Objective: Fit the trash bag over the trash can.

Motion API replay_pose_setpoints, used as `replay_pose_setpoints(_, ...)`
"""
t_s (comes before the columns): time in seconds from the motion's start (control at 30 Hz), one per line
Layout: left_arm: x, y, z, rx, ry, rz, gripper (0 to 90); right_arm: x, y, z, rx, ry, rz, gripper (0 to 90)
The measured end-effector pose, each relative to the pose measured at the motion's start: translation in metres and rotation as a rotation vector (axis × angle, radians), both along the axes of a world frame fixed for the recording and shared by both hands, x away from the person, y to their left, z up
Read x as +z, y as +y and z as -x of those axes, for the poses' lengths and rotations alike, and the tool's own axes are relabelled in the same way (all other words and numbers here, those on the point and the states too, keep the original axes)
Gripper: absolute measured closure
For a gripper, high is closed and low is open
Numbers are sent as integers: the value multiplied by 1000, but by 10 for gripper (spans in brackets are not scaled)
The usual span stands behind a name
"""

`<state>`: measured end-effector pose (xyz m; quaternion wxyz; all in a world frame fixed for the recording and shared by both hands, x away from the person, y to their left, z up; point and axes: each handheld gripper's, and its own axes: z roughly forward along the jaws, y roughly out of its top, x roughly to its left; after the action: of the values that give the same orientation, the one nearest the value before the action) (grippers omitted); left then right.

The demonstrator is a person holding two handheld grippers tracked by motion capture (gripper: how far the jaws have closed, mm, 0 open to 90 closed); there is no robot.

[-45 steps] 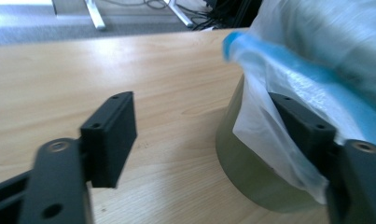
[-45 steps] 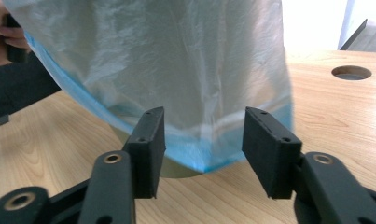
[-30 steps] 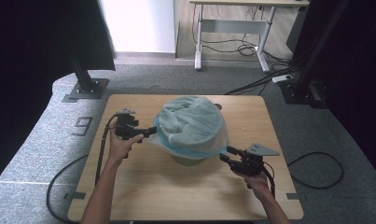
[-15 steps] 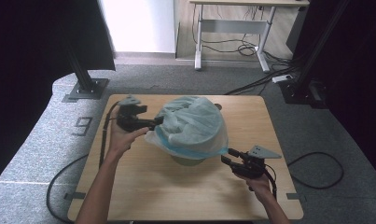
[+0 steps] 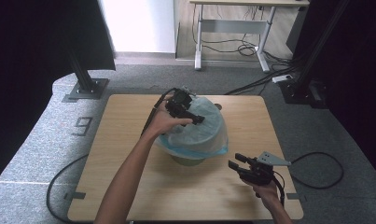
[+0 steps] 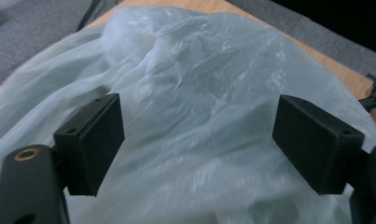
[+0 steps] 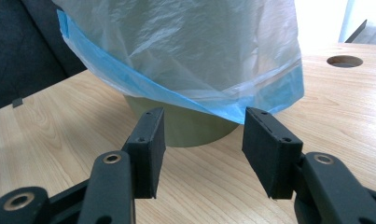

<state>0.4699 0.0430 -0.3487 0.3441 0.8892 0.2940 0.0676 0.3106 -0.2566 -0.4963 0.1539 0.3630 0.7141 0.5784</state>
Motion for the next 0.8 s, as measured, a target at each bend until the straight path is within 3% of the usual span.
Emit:
replay_pose_setpoints(0.27,-14,-23,-11,-33,99,-126,195,-1,0,0,2,3,2,478)
replay_pose_setpoints(0.47,-28,-35,-20,-42,165,-185,193,-1,0,0,5,8,-1,478)
replay_pose_setpoints(0.57,-32,-39,-21,-45,176,-200,193,-2,-1,0,3,13,1,478)
replay_pose_setpoints(0.7,-30,-37,-19,-42,158,-187,198,-3,-2,-1,0,15,-2,478)
replay_pose_setpoints(0.8,-14,-25,-12,-40,111,-131,200,-3,-3,0,-2,14,-2,478)
